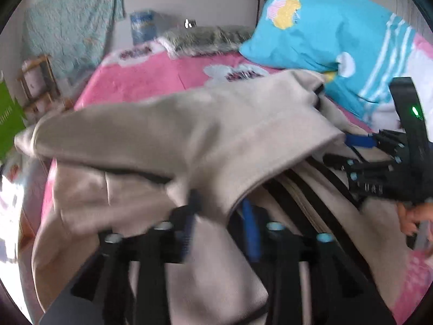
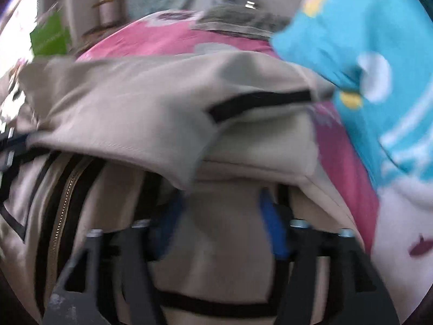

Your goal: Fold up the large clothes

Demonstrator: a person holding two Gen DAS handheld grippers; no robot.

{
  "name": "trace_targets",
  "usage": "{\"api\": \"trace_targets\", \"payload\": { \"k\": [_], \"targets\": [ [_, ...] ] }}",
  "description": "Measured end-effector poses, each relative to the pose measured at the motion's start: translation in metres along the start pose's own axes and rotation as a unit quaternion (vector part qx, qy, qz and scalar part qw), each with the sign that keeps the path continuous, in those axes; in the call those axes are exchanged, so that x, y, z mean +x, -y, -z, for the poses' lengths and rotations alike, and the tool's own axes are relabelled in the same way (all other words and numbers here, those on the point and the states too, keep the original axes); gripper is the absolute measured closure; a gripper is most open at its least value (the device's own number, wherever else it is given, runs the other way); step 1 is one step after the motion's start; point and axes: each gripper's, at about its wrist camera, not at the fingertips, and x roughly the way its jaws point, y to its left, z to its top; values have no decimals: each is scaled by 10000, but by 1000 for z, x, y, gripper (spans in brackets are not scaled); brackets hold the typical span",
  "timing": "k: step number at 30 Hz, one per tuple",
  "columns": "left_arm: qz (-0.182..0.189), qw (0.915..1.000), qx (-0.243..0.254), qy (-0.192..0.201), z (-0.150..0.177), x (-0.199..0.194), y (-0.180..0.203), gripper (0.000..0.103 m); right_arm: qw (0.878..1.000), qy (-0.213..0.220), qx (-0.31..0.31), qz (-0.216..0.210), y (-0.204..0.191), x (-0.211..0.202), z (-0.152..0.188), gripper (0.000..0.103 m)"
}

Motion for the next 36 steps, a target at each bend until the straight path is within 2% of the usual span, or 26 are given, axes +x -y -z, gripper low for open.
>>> {"api": "trace_targets", "payload": {
  "k": [1, 2, 4, 6, 8, 10, 13, 14, 15, 16, 17, 18, 19, 20, 22, 23, 25, 27, 28, 29, 30, 31, 32, 34, 35, 36],
  "targets": [
    [90, 9999, -18, -50, 7, -9, 0, 45, 9999, -76, 122, -71, 6, -7, 2, 37],
    [206, 9998, -16, -30, 12, -17, 1, 45, 9994, -31, 258, -214, 12, -20, 4, 37],
    [469, 9988, 40, 143, 18, -39, 1, 45, 9981, 284, 376, -398, 16, -46, 2, 37],
    [488, 9977, 129, 463, 11, -67, -1, 45, 9939, 914, 412, -461, 15, -78, -12, 37],
    [439, 9952, 135, 869, -17, -92, -12, 45, 9851, 1546, 451, -599, 11, -99, -38, 37],
    [258, 9933, 112, 1125, -46, -99, -23, 45, 9805, 1788, 332, -751, 1, -94, -66, 37],
    [-194, 9913, -131, 1298, -86, -73, -57, 47, 9800, 1581, 510, -1100, -5, -42, -106, 39],
    [-264, 9917, -351, 1204, -93, -54, -76, 54, 9810, 1420, 799, -1056, -2, -15, -114, 39],
    [-228, 9926, -593, 1030, -94, -37, -93, 80, 9840, 1201, 1069, -768, 3, 12, -118, 39],
    [-260, 9928, -802, 850, -93, -24, -107, 95, 9857, 1014, 1224, -561, 7, 27, -113, 44],
    [-372, 9900, -1238, 558, -80, -5, -132, 97, 9845, 725, 1570, -298, 21, 51, -105, 48],
    [-355, 9847, -1663, 371, -65, 9, -155, 102, 9797, 698, 1841, -366, 35, 62, -94, 49],
    [-232, 9770, -2110, 186, -43, 24, -178, 100, 9739, 793, 2049, -574, 46, 68, -80, 61],
    [56, 9702, -2413, 194, -22, 33, -193, 100, 9708, 928, 2112, -659, 56, 69, -67, 67],
    [373, 9631, -2632, 422, -2, 32, -202, 100, 9656, 958, 2307, -727, 72, 65, -57, 86],
    [331, 9637, -2617, 410, -4, 30, -201, 100, 9656, 892, 2327, -738, 73, 67, -61, 89],
    [3, 9720, -2334, 281, -13, 30, -190, 100, 9663, 745, 2358, -722, 76, 65, -67, 97],
    [-414, 9769, -2085, 207, -26, 23, -175, 100, 9668, 813, 2396, -364, 71, 45, -68, 98],
    [-512, 9781, -1999, 282, -30, 15, -170, 101, 9668, 932, 2374, -175, 65, 32, -64, 86],
    [-462, 9810, -1800, 559, -39, 3, -158, 101, 9659, 1220, 2284, -16, 61, 16, -65, 81],
    [-362, 9824, -1673, 744, -46, -5, -152, 101, 9652, 1566, 2089, -141, 55, 2, -71, 79],
    [-151, 9831, -1564, 936, -58, -9, -144, 101, 9653, 1711, 1960, -224, 52, -4, -77, 75],
    [181, 9824, -1576, 985, -69, -5, -139, 101, 9659, 1764, 1827, -513, 43, -7, -91, 70],
    [794, 9765, -1811, 859, -87, 10, -138, 101, 9624, 1389, 1725, -1572, 31, 10, -117, 53],
    [1320, 9677, -2056, 619, -95, 32, -139, 101, 9446, 801, 1818, -2614, 23, 37, -131, 46],
    [1644, 9602, -2225, 380, -96, 52, -140, 101, 9174, 222, 2072, -3391, 19, 65, -135, 41]
  ]
}}
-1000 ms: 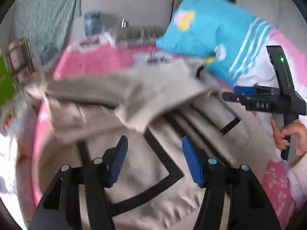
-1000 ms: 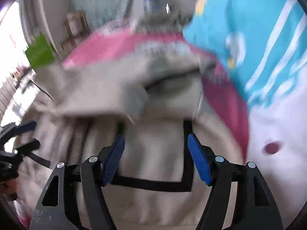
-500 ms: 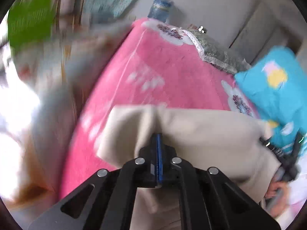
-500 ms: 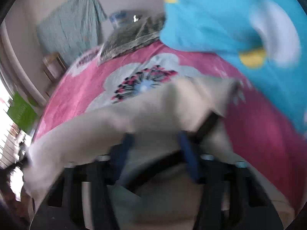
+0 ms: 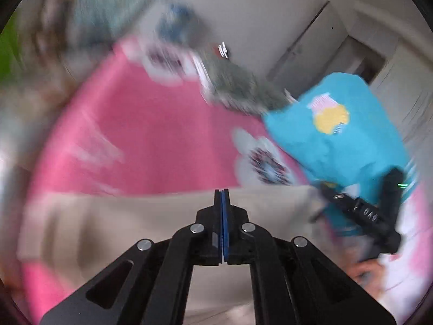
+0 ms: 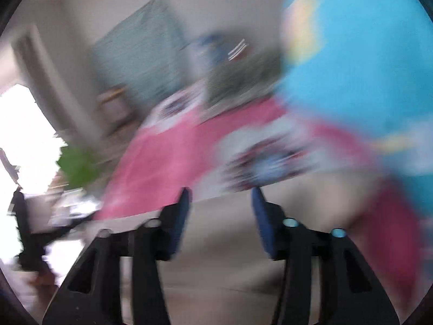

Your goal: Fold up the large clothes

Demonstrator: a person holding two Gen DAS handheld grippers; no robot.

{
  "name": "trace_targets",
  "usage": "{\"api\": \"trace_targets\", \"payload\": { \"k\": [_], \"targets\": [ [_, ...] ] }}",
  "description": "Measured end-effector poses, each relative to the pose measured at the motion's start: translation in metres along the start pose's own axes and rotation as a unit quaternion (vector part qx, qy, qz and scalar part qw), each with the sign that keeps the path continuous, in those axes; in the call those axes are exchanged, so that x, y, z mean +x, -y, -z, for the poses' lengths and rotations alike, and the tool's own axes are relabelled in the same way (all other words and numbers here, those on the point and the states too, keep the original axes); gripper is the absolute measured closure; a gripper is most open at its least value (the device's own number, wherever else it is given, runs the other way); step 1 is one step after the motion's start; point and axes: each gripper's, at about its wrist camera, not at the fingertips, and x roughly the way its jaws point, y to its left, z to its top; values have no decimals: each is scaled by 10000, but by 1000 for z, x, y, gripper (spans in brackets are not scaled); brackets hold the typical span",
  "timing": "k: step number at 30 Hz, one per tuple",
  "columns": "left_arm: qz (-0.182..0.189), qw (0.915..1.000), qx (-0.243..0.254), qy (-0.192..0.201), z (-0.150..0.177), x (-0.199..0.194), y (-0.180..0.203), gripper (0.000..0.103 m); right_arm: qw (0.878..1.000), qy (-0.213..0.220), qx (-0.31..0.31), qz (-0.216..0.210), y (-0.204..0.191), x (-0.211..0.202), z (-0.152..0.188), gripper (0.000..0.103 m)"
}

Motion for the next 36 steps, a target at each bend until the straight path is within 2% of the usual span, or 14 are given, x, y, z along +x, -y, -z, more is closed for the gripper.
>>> {"api": "trace_targets", "payload": {
  "k": [2, 4, 7, 11, 14, 17, 19, 21, 24, 26, 27, 28, 32, 36],
  "targets": [
    [196, 9982, -247, -505, 10, 41, -23, 101, 9959, -234, 846, -210, 32, 24, 5, 48],
    [483, 9979, -245, -354, 28, 56, -46, 100, 9882, 75, 1481, -373, 67, 22, 12, 101],
    [585, 9980, -98, -225, 30, 46, -39, 100, 9654, 835, 2338, -794, 122, -10, 26, 103],
    [544, 9979, -63, -338, 30, 48, -40, 100, 9700, 1552, 1438, 1196, 126, -64, 15, 103],
    [530, 9981, -22, -300, 29, 50, -41, 100, 9706, 1367, 1212, 1565, 135, -72, 15, 103],
    [532, 9982, -15, -279, 31, 48, -41, 100, 9580, 1476, 928, 2276, 97, -78, 20, 103],
    [499, 9984, 9, -273, 30, 53, -37, 100, 9553, 1779, 495, 2309, 62, -85, 32, 92],
    [456, 9986, 47, -261, 32, 54, -36, 100, 9634, 1936, 94, 1853, 33, -78, 32, 81],
    [400, 9988, 86, -261, 32, 56, -34, 100, 9770, 1673, -371, 1267, -6, -59, 33, 67],
    [394, 9989, 91, -253, 31, 55, -34, 100, 9914, 889, -665, 696, -25, -25, 33, 60],
    [384, 9989, 89, -255, 31, 55, -34, 100, 9949, 485, -695, 547, -27, -3, 27, 43],
    [384, 9989, 81, -270, 30, 55, -34, 100, 9967, -178, -611, 496, -21, 23, 33, 38],
    [506, 9976, -356, -297, 25, 42, -45, 100, 9949, -93, -893, 454, -2, 21, 59, 38],
    [-178, 9962, -780, 357, 33, -7, -69, 100, 9778, -165, -1767, 1112, -13, 10, 81, 39]
  ]
}}
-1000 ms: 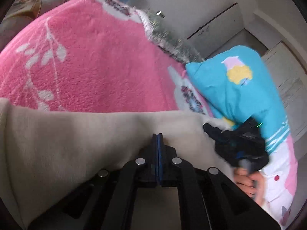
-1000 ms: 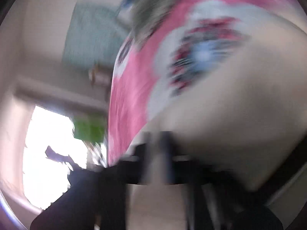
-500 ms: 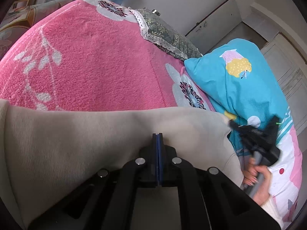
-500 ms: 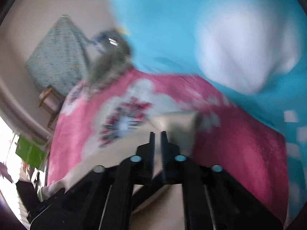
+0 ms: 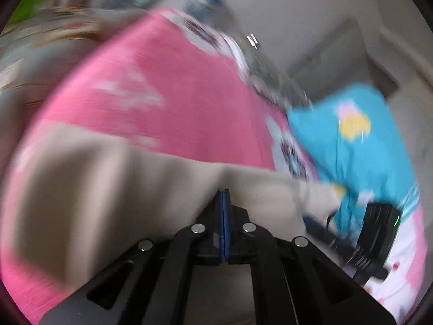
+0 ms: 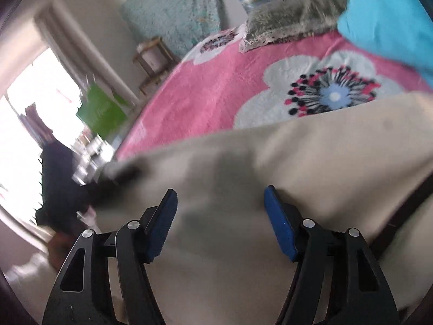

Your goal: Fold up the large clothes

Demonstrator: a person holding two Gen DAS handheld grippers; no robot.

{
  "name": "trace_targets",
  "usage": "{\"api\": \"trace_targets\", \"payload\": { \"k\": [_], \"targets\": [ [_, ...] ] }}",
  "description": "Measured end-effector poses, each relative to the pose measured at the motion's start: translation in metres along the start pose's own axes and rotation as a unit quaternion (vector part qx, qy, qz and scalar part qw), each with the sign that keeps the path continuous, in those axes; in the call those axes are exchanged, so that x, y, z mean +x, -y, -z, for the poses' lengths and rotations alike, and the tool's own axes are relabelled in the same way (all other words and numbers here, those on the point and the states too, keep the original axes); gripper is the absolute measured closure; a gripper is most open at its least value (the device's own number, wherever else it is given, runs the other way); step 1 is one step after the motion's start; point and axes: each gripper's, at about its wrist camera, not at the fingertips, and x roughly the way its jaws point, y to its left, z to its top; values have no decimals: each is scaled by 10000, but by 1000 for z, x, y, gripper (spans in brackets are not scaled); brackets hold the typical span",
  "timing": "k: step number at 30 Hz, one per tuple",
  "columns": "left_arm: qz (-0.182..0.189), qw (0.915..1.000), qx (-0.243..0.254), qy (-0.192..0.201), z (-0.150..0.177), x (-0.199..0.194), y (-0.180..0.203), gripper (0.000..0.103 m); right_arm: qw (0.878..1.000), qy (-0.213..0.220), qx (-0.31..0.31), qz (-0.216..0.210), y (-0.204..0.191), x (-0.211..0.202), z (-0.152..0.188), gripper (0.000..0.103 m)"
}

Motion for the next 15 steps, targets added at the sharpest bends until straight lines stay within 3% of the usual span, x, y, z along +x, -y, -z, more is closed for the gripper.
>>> {"api": "trace_targets", "payload": {
  "k": [2, 7, 8, 10, 12, 15],
  "targets": [
    [76, 9997, -177, 115, 2, -15, -14, 99, 9993, -31, -253, 270, -7, -2, 6, 39],
    [-992, 9922, -256, 706, 10, -34, 13, 101, 9971, -50, -440, 624, -12, 4, 9, 39],
    [-1003, 9917, -118, 797, 10, -34, 24, 101, 9962, -76, -512, 701, -13, 6, 9, 39],
    [-747, 9937, 221, 810, 11, -31, 41, 101, 9962, -121, -491, 715, -12, 9, 4, 39],
    [-511, 9960, 452, 582, 11, -24, 56, 101, 9963, -174, -457, 700, -11, 10, 2, 39],
    [-33, 9996, -207, 188, 7, -14, 41, 101, 9961, -131, -488, 718, -13, 8, 4, 39]
  ]
}}
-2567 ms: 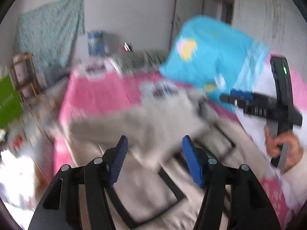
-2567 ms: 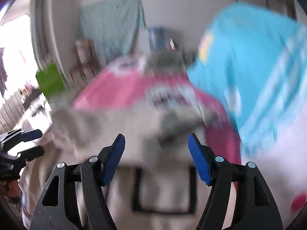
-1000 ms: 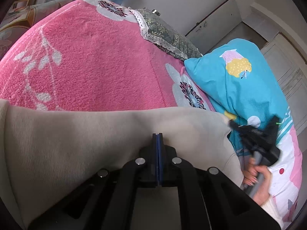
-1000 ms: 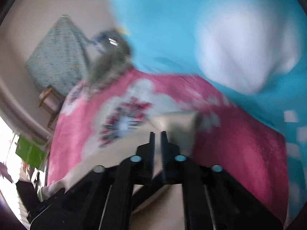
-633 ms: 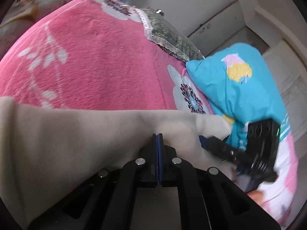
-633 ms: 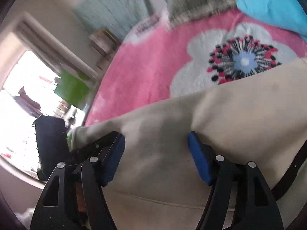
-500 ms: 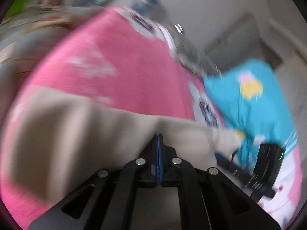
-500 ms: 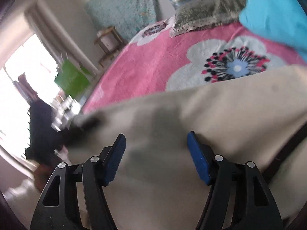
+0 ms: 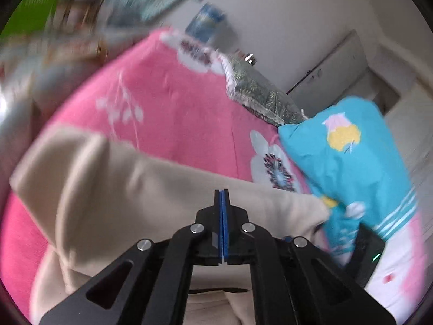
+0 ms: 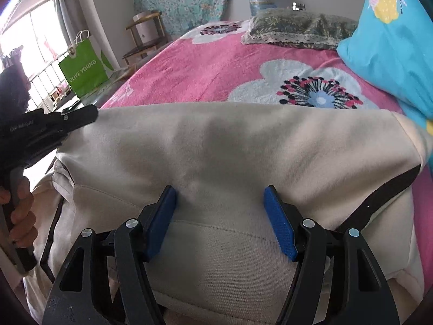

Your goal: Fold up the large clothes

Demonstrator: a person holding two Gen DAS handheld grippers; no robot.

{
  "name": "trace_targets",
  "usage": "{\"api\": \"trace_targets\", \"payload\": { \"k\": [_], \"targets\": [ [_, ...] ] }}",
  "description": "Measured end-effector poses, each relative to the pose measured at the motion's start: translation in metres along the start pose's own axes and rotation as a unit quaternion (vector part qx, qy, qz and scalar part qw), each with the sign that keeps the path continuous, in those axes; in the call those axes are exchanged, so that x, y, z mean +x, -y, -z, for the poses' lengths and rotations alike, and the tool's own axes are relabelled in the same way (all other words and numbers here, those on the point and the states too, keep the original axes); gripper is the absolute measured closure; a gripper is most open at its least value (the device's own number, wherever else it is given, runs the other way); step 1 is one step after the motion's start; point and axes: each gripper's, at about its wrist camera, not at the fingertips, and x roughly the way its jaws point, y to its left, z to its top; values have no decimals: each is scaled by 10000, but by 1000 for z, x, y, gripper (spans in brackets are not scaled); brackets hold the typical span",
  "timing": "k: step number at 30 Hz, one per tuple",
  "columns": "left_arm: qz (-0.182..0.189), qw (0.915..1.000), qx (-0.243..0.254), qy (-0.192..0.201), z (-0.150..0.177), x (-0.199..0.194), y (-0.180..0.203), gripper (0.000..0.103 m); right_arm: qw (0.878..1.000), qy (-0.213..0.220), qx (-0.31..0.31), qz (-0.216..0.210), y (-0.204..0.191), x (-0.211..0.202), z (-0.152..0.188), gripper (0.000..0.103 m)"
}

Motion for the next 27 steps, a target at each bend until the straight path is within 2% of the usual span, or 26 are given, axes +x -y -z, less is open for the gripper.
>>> {"api": "trace_targets", "payload": {
  "k": [2, 3, 4, 5, 6, 9, 10, 12, 14, 15, 16, 17, 18, 19, 20, 22, 23, 25, 26, 27],
  "targets": [
    [25, 9970, -767, -29, -5, 0, -33, 101, 10000, 6, -95, -16, 0, 0, 0, 39],
    [201, 9936, -1110, -18, -7, -4, -51, 100, 9999, -9, -164, -18, -1, 0, 0, 39],
    [545, 9882, -1428, -33, -7, -7, -69, 100, 9997, -33, -256, -22, -2, 0, 0, 39],
    [594, 9858, -1568, 28, -9, -16, -83, 100, 9994, -62, -328, -56, -2, -1, 0, 39],
    [171, 9897, -1395, 264, -12, -32, -91, 100, 9993, -73, -336, -123, 0, 0, 0, 39],
    [-120, 9887, -1441, 399, -15, -57, -118, 100, 9992, 18, -351, -190, 1, 0, 3, 39],
    [-520, 9869, -1459, 449, -15, -64, -125, 100, 9992, 59, -363, -180, 0, 0, 4, 39],
    [-999, 9792, -1657, 604, -15, -76, -140, 102, 9991, 110, -377, -168, 0, 0, 6, 39],
    [-1050, 9709, -1924, 967, -11, -91, -143, 103, 9991, 113, -358, -210, 0, -1, 5, 39],
    [-1108, 9722, -1688, 1185, -11, -99, -130, 103, 9990, 116, -363, -214, 0, -1, 5, 39],
    [-1125, 9775, -1285, 1240, -14, -100, -113, 102, 9990, 121, -369, -217, 0, -1, 5, 39],
    [-1203, 9844, -423, 1214, -15, -95, -82, 102, 9990, 126, -366, -233, 1, 0, 5, 39],
    [-1332, 9832, 413, 1177, -12, -87, -51, 101, 9990, 128, -360, -245, 1, 0, 5, 39],
    [-1353, 9808, 872, 1104, -8, -79, -32, 101, 9990, 127, -364, -244, 1, 0, 5, 39],
    [-1225, 9801, 1303, 861, -3, -63, -11, 101, 9990, 118, -376, -229, 1, 0, 5, 39],
    [-997, 9845, 1390, 375, 4, -35, 6, 100, 9989, -41, -412, -200, 1, -1, 1, 39],
    [-1216, 9858, 1155, 84, 8, -20, 4, 100, 9986, -152, -454, -203, 0, -2, -2, 39],
    [-1449, 9877, 582, -46, 14, -13, -16, 100, 9972, -491, -534, -204, 0, -6, -9, 38],
    [-1537, 9872, 432, -40, 15, -18, -23, 100, 9965, -602, -550, -178, -1, -9, -10, 38],
    [-1716, 9837, 541, -23, 19, -24, -22, 100, 9960, -682, -574, -116, -3, -15, -11, 38]
  ]
}}
